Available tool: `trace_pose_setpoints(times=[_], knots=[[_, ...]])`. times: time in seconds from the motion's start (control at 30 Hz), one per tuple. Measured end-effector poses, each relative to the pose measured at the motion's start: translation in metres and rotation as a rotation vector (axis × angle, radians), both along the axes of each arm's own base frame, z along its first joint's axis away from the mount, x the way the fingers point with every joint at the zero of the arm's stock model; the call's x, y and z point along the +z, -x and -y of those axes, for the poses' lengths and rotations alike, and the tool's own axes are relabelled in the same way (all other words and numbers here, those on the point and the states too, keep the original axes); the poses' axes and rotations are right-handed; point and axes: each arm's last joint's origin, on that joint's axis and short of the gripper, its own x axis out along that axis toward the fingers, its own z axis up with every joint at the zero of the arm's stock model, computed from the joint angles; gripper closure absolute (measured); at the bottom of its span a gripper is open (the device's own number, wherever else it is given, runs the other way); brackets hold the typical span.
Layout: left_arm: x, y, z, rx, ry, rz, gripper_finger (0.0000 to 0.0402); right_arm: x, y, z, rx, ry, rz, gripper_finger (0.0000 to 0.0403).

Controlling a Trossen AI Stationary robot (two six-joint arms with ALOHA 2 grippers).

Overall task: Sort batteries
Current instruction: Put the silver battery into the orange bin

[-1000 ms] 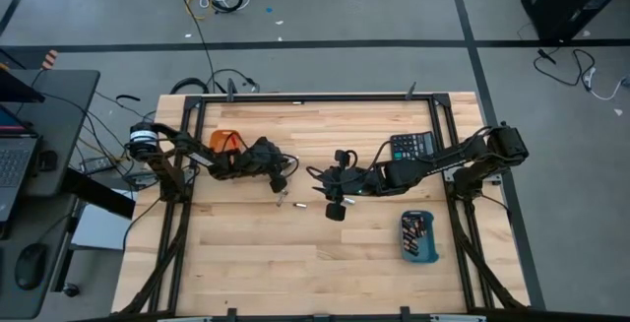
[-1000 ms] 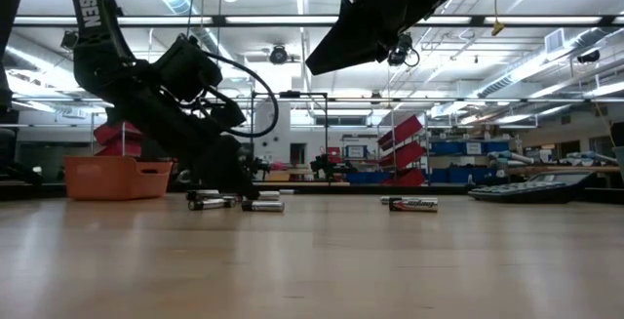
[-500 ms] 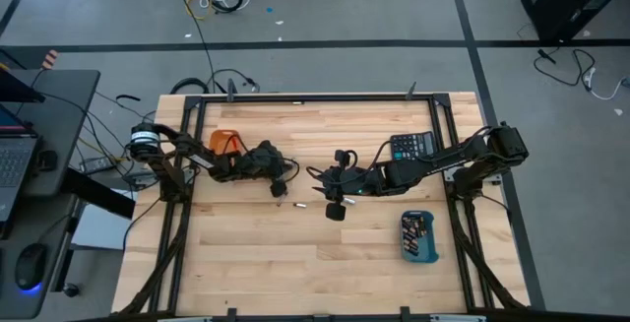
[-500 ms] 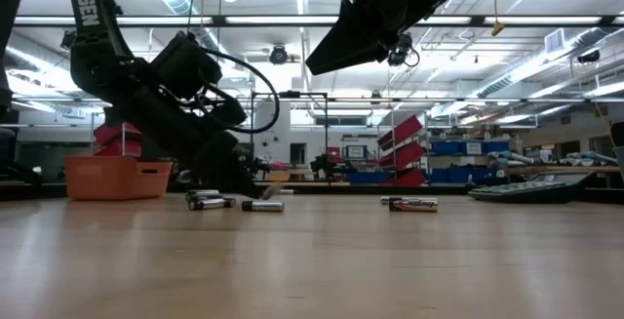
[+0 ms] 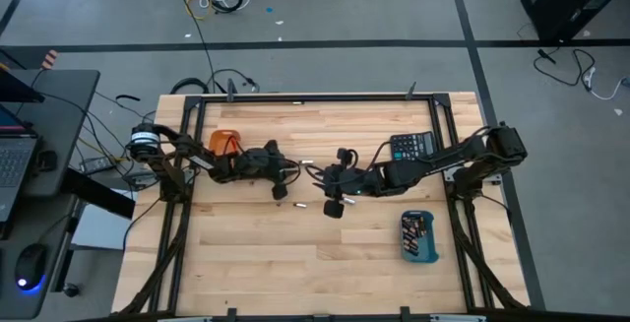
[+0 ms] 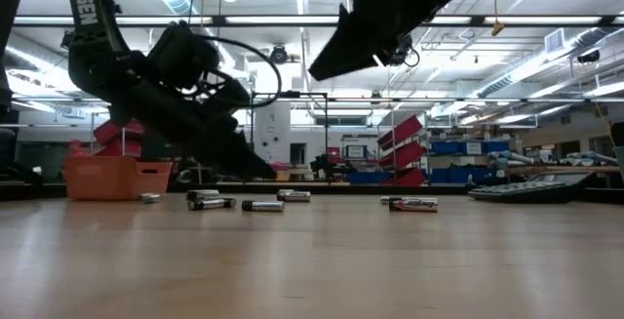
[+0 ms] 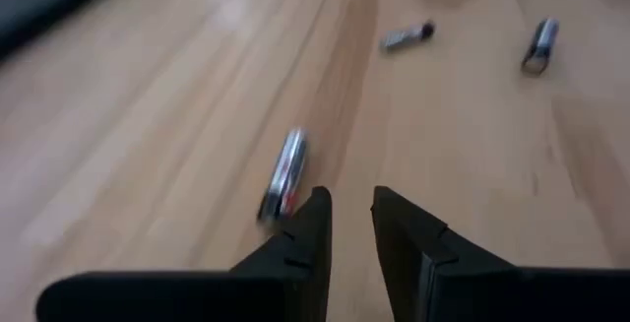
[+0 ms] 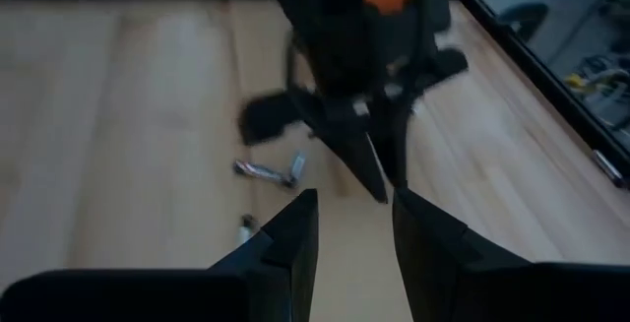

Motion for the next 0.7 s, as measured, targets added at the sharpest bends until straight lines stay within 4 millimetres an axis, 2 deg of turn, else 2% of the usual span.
trace_pose_setpoints(times=[0.17, 0.3, 0.5, 0.7], knots=[[0.004, -0.001, -0.002, -0.008, -0.137, 0.003, 0.0320, -0.012, -0.001, 0.008, -0.023, 0.007, -0.071, 0.0288], [0.007, -0.005, -0.010, -0.001, -0.209, 0.000, 0.0296, -0.013, -0.003, 0.009, -0.015, -0.003, -0.063, 0.0288], [0.001, -0.021, -0.033, -0.011, -0.133, 0.000, 0.0252, -0.013, -0.005, 0.008, -0.015, -0.007, -0.044, 0.0288], [-0.022, -0.037, -0.041, -0.036, -0.092, -0.071, 0.0234, -0.013, -0.004, 0.007, -0.019, -0.018, -0.045, 0.0288]])
